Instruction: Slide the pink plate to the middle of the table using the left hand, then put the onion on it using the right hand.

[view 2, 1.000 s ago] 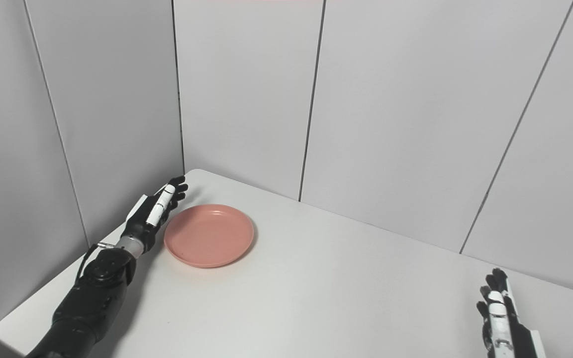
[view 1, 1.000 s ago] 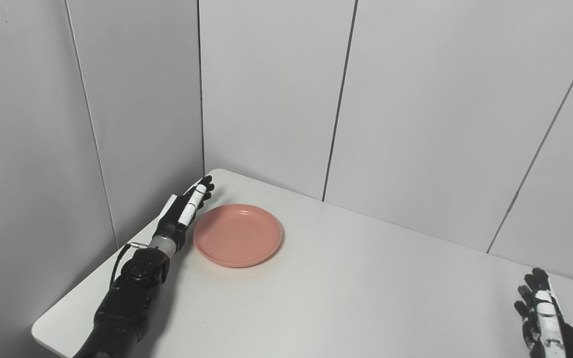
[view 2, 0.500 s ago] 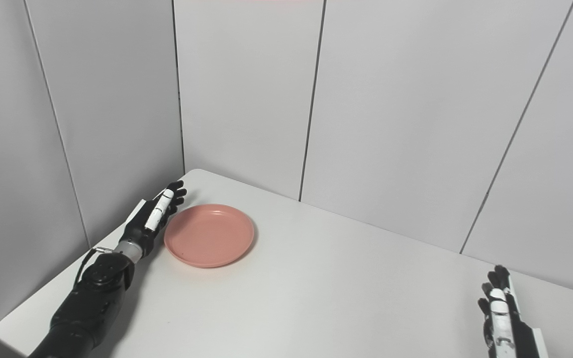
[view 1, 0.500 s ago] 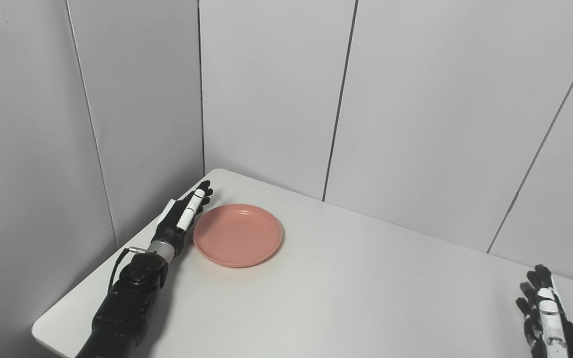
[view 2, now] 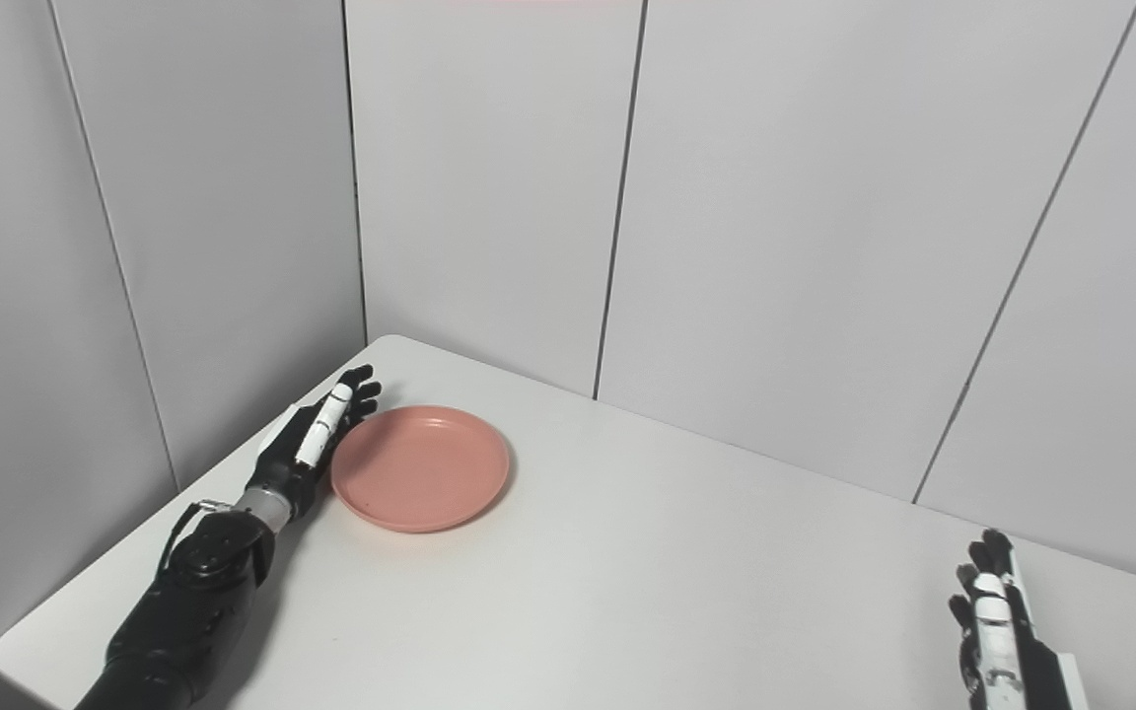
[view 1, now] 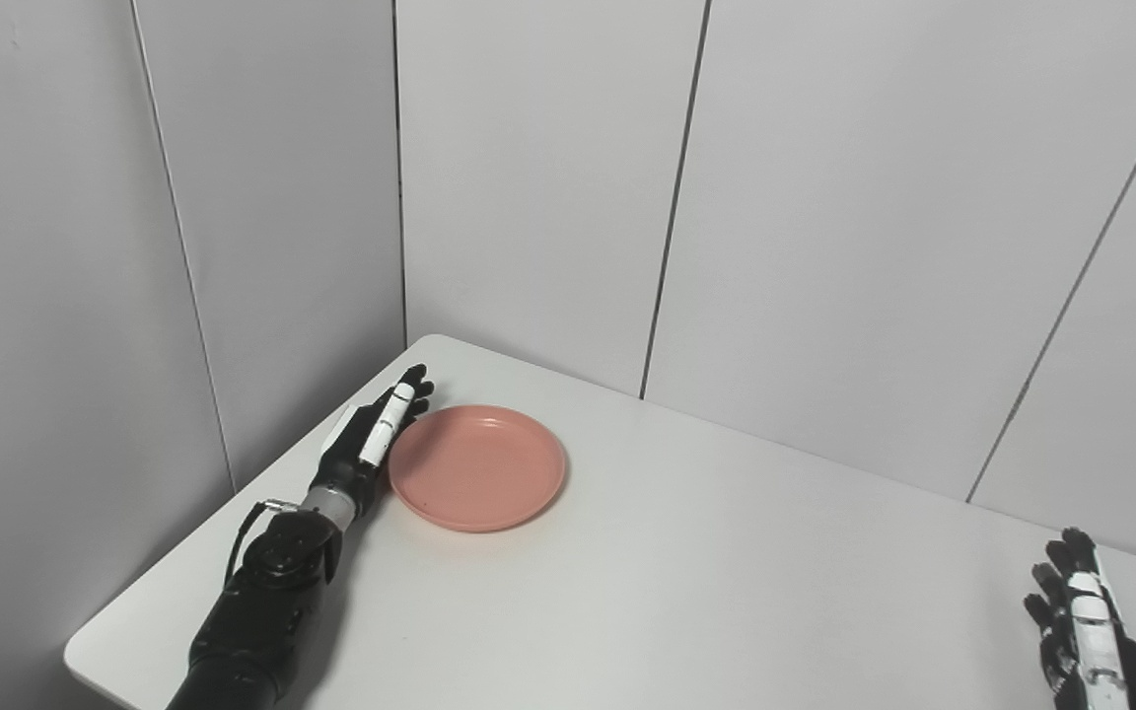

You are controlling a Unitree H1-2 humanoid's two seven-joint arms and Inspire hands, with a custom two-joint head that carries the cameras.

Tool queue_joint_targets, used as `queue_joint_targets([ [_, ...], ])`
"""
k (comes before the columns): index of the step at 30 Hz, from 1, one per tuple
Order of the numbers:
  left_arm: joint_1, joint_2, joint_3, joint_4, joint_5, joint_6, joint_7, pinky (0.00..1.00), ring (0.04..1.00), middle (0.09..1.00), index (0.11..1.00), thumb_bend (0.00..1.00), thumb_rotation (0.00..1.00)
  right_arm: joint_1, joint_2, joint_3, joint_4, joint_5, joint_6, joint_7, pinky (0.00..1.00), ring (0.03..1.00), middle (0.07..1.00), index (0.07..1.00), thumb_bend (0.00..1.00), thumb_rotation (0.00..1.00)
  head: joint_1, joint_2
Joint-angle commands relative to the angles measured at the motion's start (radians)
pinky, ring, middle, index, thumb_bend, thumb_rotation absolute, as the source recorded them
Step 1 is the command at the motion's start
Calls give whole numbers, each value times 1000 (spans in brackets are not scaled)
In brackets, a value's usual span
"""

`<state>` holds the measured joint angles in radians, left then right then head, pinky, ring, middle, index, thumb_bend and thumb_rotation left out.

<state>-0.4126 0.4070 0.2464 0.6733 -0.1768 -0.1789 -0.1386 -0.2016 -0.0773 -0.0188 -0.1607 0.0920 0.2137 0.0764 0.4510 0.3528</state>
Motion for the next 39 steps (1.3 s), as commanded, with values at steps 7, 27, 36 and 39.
queue_joint_targets([
  [7, -31, 8, 2, -40, -29, -18, -20, 934, 936, 935, 922, 565, 1000, -28, -1, 1, -39, -8, -10, -1, 1000, 1000, 1000, 1000, 51, 1000, -1, 4],
  [27, -45, -25, -23, -56, -31, 2, -41, 964, 951, 943, 933, 588, 1000, -30, 3, -1, -44, -3, 1, -8, 1000, 1000, 1000, 1000, 60, 1000, -13, 12],
  [36, -70, -49, -32, -38, -26, 4, -51, 974, 954, 948, 935, 603, 1000, -33, 7, 0, -38, 1, 4, -9, 1000, 1000, 1000, 1000, 61, 1000, -21, 10],
  [39, -74, -56, -41, -35, -15, 0, -42, 959, 946, 940, 927, 578, 1000, -34, 11, -1, -41, 3, 13, -13, 1000, 1000, 1000, 1000, 59, 1000, -25, 12],
])
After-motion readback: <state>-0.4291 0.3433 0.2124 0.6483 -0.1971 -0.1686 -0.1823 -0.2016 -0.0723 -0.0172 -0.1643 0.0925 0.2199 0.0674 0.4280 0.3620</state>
